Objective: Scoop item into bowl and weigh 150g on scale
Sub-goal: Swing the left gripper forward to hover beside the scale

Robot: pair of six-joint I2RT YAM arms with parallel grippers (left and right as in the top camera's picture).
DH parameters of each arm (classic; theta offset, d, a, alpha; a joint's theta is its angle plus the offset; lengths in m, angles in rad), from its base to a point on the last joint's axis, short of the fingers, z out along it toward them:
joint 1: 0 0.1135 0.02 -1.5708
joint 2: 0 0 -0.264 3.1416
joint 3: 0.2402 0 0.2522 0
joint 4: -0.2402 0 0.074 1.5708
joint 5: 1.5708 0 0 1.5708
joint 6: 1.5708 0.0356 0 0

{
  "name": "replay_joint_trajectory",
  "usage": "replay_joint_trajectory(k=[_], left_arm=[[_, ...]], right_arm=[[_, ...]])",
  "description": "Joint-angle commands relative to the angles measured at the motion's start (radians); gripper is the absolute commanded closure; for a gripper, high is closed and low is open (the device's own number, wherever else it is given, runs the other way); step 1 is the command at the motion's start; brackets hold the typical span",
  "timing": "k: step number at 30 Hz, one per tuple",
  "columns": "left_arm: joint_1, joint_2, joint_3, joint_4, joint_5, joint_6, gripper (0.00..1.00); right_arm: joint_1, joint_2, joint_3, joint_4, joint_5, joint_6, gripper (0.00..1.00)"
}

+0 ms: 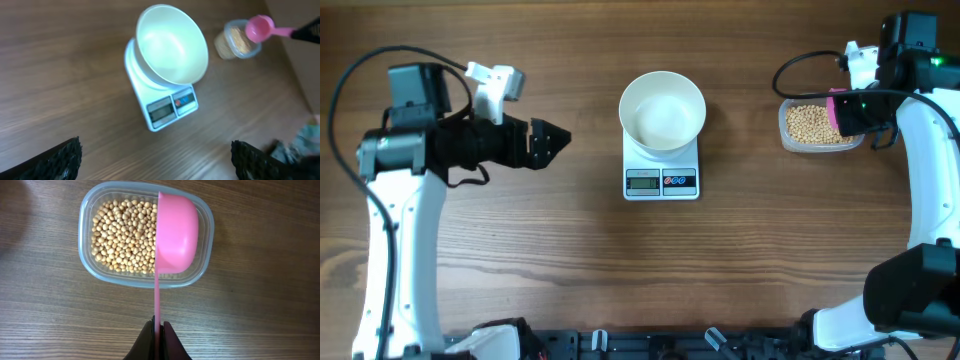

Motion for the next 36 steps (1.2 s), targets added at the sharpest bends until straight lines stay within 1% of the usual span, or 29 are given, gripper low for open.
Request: replay_joint_trajectory(k=[1, 5, 7, 8, 12, 14, 17, 20, 22, 25, 28, 34, 36], left_arm=[[-0.019, 0.044, 0.012, 0.0, 0.071, 0.042, 0.0], [-0.019, 0.05, 0.012, 0.022, 0.014, 0.031, 0.0], [-0.019, 0.05, 0.012, 0.025, 0.01, 0.026, 0.0], [-0.019, 0.05, 0.012, 0.024, 0.022, 0.022, 0.0], [-0.037, 0.052, 0.012, 0.013, 0.161, 0.036, 0.0], [-0.067, 0.055, 0.012, -0.009, 0.171, 0.056, 0.0], [-0.145, 0.062, 0.012, -0.084, 0.158, 0.147, 0.0], [-0.216, 0.069, 0.012, -0.117, 0.068, 0.146, 0.0], [-0.247, 0.069, 0.012, -0.125, 0.008, 0.121, 0.0], [-0.27, 0.069, 0.012, -0.125, -0.061, 0.029, 0.0], [-0.273, 0.069, 0.012, -0.132, -0.067, -0.026, 0.0], [-0.276, 0.063, 0.011, -0.131, -0.087, -0.03, 0.0], [-0.276, 0.05, 0.01, -0.122, -0.114, -0.037, 0.0]], right_arm=[[-0.003, 0.0, -0.006, 0.007, 0.03, -0.015, 0.96], [-0.005, 0.0, -0.008, 0.01, 0.051, 0.011, 0.96], [-0.005, 0.0, -0.021, 0.018, 0.051, 0.017, 0.96], [-0.005, 0.0, -0.035, 0.027, 0.051, 0.017, 0.96], [-0.004, 0.001, -0.089, 0.048, 0.047, 0.018, 0.96], [-0.005, 0.001, -0.093, 0.053, 0.04, 0.035, 0.96], [-0.005, 0.001, -0.093, 0.067, 0.024, 0.04, 0.96], [-0.004, 0.001, -0.093, 0.073, 0.023, 0.04, 0.96], [-0.004, 0.001, -0.093, 0.072, 0.023, 0.04, 0.96], [-0.004, 0.001, -0.093, 0.073, 0.023, 0.04, 0.96], [-0.004, 0.001, -0.093, 0.073, 0.023, 0.043, 0.96], [-0.004, 0.001, -0.093, 0.074, 0.017, 0.044, 0.96], [-0.004, 0.001, -0.093, 0.071, 0.017, 0.045, 0.96]])
